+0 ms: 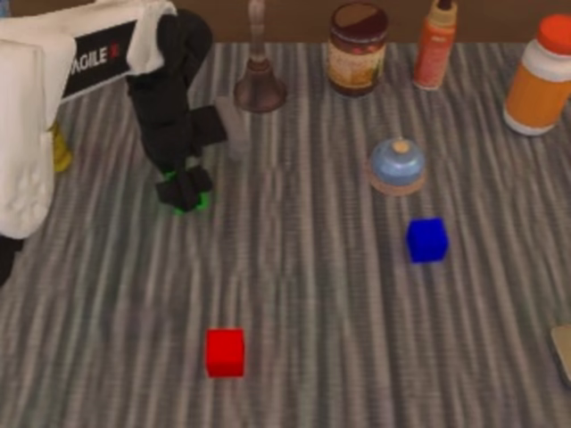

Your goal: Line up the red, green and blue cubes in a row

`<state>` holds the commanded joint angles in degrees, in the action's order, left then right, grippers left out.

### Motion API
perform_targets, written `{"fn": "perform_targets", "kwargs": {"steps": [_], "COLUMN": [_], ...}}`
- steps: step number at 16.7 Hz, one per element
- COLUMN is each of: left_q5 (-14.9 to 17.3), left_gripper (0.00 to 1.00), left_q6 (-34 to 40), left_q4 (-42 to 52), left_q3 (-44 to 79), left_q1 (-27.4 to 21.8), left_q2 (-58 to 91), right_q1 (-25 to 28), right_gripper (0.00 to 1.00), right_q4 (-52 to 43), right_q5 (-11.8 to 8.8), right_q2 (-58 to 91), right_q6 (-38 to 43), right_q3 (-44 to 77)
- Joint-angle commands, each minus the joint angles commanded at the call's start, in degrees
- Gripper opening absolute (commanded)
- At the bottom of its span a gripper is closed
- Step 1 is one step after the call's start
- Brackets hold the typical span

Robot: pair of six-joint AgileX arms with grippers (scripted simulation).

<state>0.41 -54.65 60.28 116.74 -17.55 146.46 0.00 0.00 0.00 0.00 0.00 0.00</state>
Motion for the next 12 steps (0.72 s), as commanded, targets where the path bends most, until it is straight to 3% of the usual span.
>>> {"fn": "perform_targets", "kwargs": {"steps": [5, 12], "left_q5": [0.92, 0.90], "left_gripper": [0.00, 0.00], "left_q6": [0.75, 0.87], "left_q4": [2.36, 14.65], "left_q3": [0.73, 10.39], "left_q1": [-0.23, 0.76], "left_q2": [-2.39, -4.75], "right_q1": [0.00, 0.00], "right_gripper": [1.00, 1.00], "right_q4": [0.00, 0.00], "right_q5": [0.00, 0.00], "right_q2": [0.00, 0.00], "right_q6": [0.00, 0.00], "right_q3": [0.00, 0.00]}}
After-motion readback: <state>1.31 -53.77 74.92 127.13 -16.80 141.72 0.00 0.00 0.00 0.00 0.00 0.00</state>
